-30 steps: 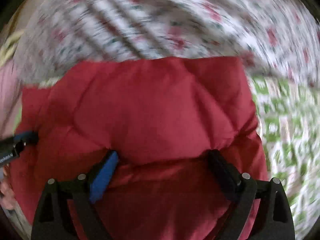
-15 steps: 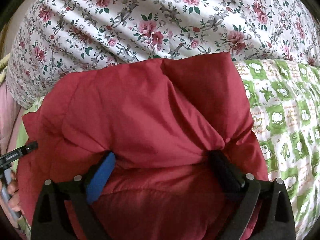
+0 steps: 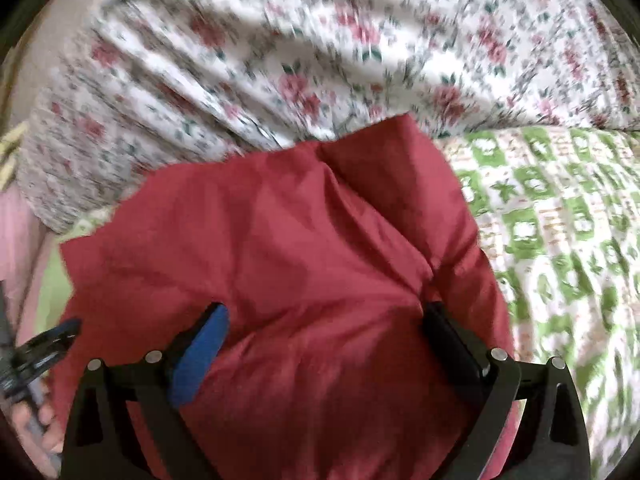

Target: Fold large clothes

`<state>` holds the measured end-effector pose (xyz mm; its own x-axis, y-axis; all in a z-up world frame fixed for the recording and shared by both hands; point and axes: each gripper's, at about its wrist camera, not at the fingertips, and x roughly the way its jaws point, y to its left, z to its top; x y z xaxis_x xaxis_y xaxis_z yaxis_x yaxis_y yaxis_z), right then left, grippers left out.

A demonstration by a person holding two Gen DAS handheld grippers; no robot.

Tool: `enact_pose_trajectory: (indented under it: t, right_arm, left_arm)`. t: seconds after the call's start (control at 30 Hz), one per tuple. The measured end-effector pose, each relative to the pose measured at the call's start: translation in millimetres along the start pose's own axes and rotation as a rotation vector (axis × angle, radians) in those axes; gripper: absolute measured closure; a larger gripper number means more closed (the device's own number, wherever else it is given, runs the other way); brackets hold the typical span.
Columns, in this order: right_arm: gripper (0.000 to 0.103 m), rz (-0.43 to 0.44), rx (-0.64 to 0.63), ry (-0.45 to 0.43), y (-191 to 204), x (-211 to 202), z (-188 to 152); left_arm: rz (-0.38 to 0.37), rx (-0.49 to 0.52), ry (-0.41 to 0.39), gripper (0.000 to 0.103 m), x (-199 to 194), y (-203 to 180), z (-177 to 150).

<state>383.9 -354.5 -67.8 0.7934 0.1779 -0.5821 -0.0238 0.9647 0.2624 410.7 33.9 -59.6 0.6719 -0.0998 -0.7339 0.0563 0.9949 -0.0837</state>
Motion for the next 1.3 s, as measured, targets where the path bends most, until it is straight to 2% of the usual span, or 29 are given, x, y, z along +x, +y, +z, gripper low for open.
enact_pose_trajectory:
  t: [0.17, 0.3, 0.47, 0.67, 1.0, 1.13, 1.23, 1.3]
  right_arm:
    - [0.004, 0.057, -0.022, -0.033, 2, -50, -19]
    - [0.004, 0.062, -0.025, -0.052, -1, -77, -35]
    - [0.004, 0.071, -0.001, -0.042, -10, -87, -49]
    - [0.004, 0.054, 0.014, -0.023, -22, -90, -63]
    - [0.004, 0.061, 0.071, 0.019, -51, -82, -76]
    - [0.004, 0.105, 0.137, 0.039, -67, -72, -76]
    - [0.004, 0.153, 0.206, 0.064, -80, -57, -74]
    - [0.004, 0.184, 0.255, 0.094, -87, -42, -72]
  left_arm:
    - [-0.102, -0.054, -0.030, 0.061, -31, 18, -13]
    - [-0.138, -0.069, -0.044, 0.059, -53, 24, -26]
    - [-0.151, -0.075, -0.062, 0.056, -72, 34, -39]
    - [-0.189, -0.118, -0.066, 0.048, -84, 54, -55]
    - [-0.210, -0.196, -0.027, 0.043, -72, 94, -74]
    - [-0.280, -0.286, 0.024, 0.037, -51, 115, -74]
    - [-0.376, -0.353, 0.062, 0.035, -31, 124, -70]
    - [-0.416, -0.369, 0.085, 0.029, -20, 124, -66]
